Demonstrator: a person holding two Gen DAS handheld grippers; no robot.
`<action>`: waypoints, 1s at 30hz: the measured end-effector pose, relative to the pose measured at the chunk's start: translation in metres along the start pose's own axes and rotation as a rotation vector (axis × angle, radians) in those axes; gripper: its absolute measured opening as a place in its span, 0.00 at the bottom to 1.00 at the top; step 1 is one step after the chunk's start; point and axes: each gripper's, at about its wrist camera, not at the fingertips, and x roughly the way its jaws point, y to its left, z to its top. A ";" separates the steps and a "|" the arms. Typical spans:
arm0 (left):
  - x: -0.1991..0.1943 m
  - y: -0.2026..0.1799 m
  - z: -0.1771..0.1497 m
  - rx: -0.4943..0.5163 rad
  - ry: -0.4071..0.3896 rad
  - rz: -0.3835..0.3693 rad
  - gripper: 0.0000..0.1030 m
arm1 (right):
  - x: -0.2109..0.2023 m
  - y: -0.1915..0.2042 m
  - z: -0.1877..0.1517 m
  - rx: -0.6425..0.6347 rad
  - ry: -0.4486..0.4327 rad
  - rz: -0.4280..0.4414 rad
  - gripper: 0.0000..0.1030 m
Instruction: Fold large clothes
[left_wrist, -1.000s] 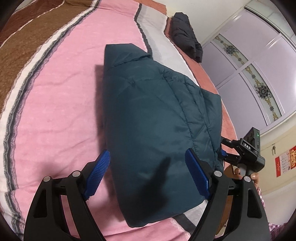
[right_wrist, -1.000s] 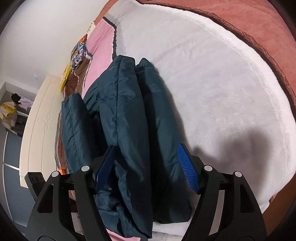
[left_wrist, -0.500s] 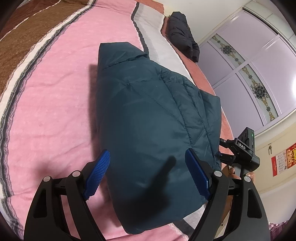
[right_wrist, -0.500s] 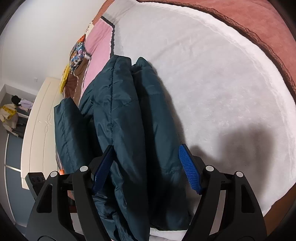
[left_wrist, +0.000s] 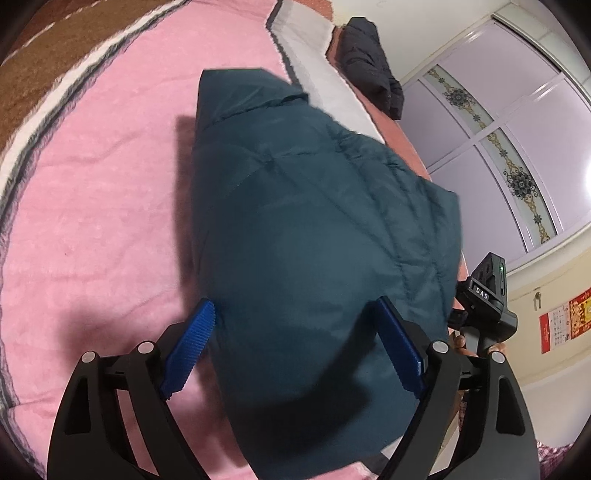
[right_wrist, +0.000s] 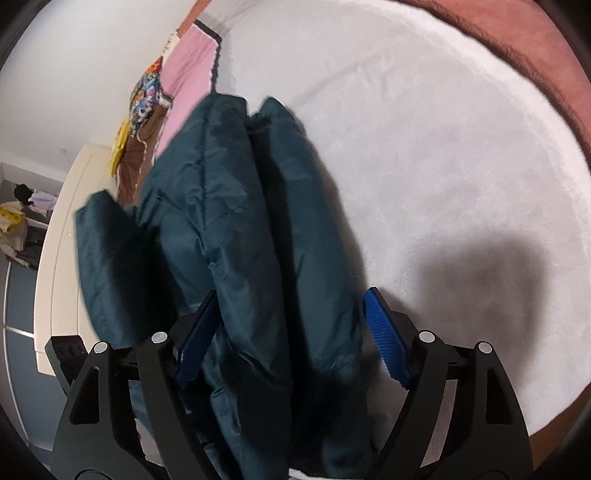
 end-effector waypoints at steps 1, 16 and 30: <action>0.002 0.003 0.001 -0.008 0.003 -0.008 0.83 | 0.005 -0.003 0.000 0.007 0.012 0.007 0.76; 0.017 -0.005 0.004 0.040 -0.004 -0.039 0.70 | 0.017 0.006 -0.008 -0.062 0.025 0.060 0.23; -0.040 0.014 0.050 0.211 -0.170 0.126 0.49 | 0.033 0.098 -0.028 -0.264 -0.052 0.012 0.17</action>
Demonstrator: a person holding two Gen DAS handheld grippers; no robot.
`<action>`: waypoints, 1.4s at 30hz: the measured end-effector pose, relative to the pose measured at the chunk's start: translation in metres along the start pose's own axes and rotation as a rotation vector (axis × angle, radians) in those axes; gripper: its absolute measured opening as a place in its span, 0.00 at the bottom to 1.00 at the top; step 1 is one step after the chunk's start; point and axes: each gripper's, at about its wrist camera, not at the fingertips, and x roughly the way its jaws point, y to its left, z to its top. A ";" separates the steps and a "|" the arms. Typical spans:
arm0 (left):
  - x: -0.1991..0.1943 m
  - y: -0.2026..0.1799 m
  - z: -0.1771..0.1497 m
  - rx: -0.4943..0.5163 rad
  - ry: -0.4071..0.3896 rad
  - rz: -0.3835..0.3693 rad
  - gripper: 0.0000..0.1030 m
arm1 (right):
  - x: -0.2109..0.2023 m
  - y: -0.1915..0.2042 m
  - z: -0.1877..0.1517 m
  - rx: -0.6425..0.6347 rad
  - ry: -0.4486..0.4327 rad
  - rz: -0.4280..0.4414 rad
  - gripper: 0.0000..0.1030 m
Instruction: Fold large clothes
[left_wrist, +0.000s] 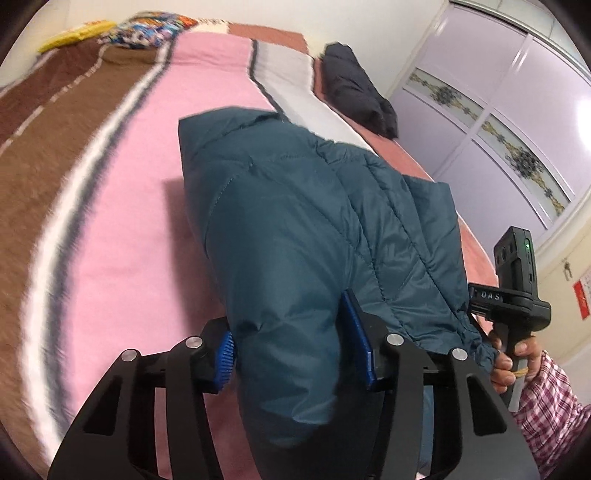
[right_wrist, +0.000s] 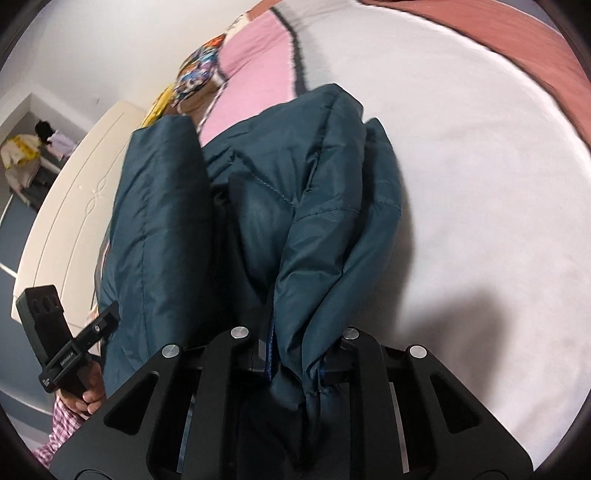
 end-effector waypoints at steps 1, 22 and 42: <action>-0.003 0.010 0.006 0.000 -0.008 0.014 0.49 | 0.009 0.010 0.002 -0.013 0.001 0.014 0.16; -0.006 0.101 0.024 -0.143 -0.048 0.069 0.64 | 0.081 0.063 0.028 -0.022 0.067 -0.036 0.26; -0.085 0.061 -0.013 -0.089 -0.102 0.072 0.57 | -0.027 0.136 0.041 -0.155 -0.132 0.055 0.24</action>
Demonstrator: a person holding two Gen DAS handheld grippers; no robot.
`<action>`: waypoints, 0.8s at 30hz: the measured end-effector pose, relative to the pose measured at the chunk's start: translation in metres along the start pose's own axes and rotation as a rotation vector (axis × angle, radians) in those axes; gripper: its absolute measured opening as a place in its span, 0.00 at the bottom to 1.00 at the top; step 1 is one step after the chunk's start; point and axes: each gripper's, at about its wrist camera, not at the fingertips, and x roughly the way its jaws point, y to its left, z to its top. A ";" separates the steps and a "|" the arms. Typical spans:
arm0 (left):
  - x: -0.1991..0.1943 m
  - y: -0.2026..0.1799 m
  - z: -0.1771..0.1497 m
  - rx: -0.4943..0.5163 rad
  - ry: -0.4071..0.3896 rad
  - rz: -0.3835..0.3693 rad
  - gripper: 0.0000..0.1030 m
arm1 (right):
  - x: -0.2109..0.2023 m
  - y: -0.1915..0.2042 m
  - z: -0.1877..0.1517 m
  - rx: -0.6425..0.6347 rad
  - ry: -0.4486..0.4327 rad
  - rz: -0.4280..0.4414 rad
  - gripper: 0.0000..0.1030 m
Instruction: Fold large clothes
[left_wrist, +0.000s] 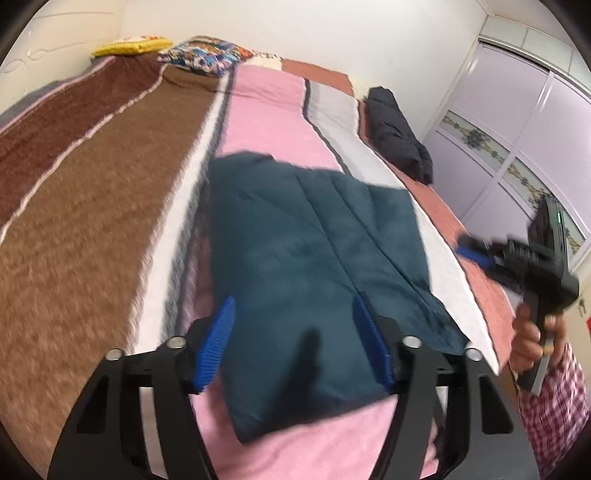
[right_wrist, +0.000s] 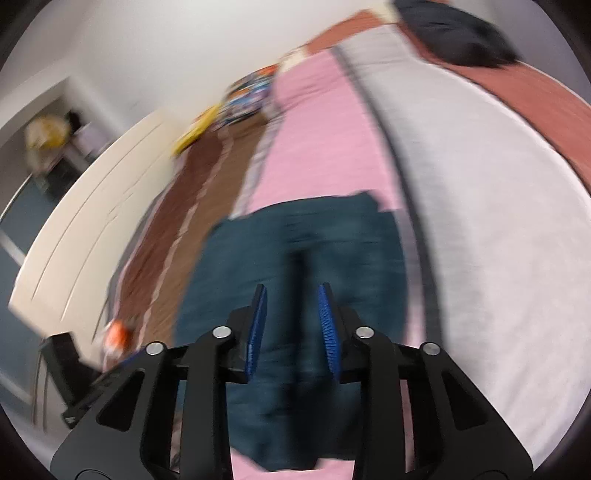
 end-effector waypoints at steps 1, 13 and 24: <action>0.000 -0.003 -0.005 0.003 0.019 -0.009 0.56 | 0.006 0.014 0.000 -0.029 0.027 0.034 0.22; 0.028 -0.004 -0.038 0.018 0.145 0.040 0.50 | 0.091 0.013 -0.034 -0.005 0.267 -0.077 0.00; 0.021 -0.008 -0.033 -0.040 0.135 0.056 0.52 | 0.079 0.014 -0.034 0.038 0.257 -0.076 0.05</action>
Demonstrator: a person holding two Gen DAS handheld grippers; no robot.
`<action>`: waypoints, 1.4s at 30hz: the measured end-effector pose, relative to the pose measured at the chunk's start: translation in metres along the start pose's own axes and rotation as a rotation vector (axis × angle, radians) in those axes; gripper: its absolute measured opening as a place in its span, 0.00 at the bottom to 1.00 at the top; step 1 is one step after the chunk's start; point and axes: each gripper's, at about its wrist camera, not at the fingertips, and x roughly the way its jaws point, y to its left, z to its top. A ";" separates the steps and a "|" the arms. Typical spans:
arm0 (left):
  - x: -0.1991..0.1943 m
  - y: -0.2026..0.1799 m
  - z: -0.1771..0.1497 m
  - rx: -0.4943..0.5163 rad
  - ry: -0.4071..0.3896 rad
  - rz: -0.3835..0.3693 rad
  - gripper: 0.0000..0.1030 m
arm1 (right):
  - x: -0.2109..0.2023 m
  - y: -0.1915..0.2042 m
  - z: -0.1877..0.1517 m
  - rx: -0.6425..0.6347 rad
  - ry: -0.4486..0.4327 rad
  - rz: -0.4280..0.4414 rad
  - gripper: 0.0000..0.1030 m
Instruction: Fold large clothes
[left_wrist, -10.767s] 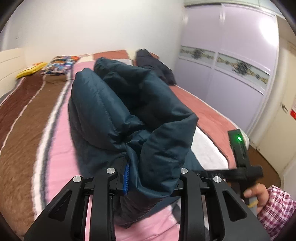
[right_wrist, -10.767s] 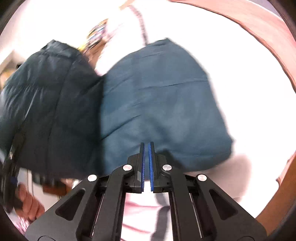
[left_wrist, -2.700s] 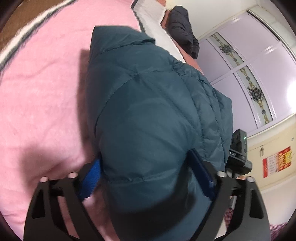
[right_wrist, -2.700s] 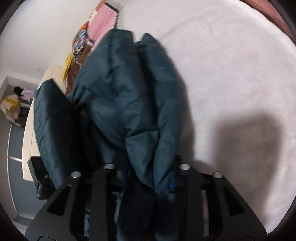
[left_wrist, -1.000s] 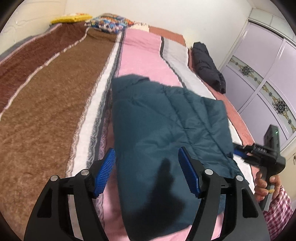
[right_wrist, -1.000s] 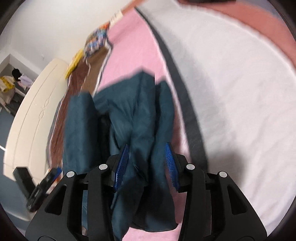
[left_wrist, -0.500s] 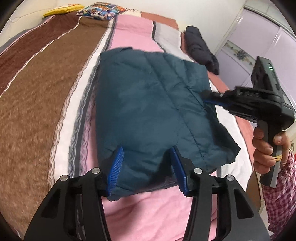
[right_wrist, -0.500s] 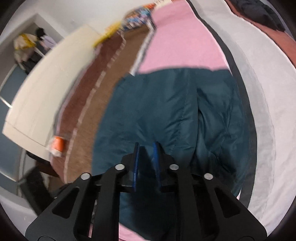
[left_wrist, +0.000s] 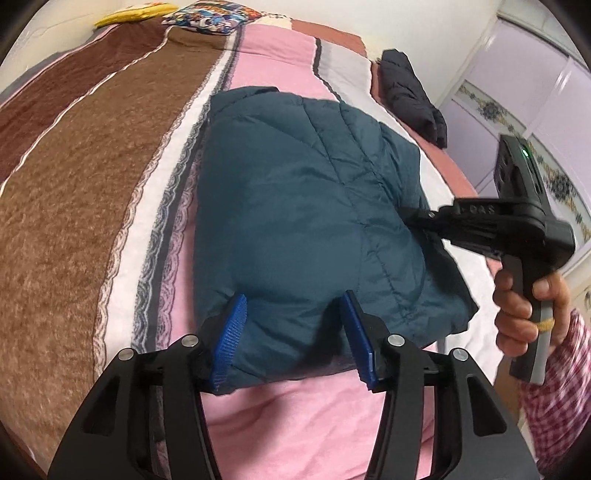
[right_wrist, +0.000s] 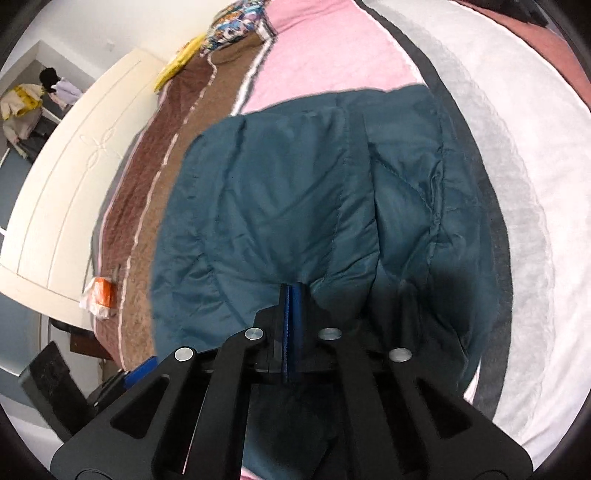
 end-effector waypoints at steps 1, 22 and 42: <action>-0.004 -0.001 0.000 -0.008 -0.006 -0.003 0.52 | -0.007 0.003 -0.003 -0.009 -0.013 -0.001 0.05; -0.049 -0.028 -0.044 0.018 -0.019 0.007 0.57 | -0.048 -0.007 -0.113 -0.010 0.025 -0.055 0.05; -0.064 -0.063 -0.093 0.029 -0.042 0.170 0.62 | -0.085 0.042 -0.209 -0.231 -0.124 -0.258 0.29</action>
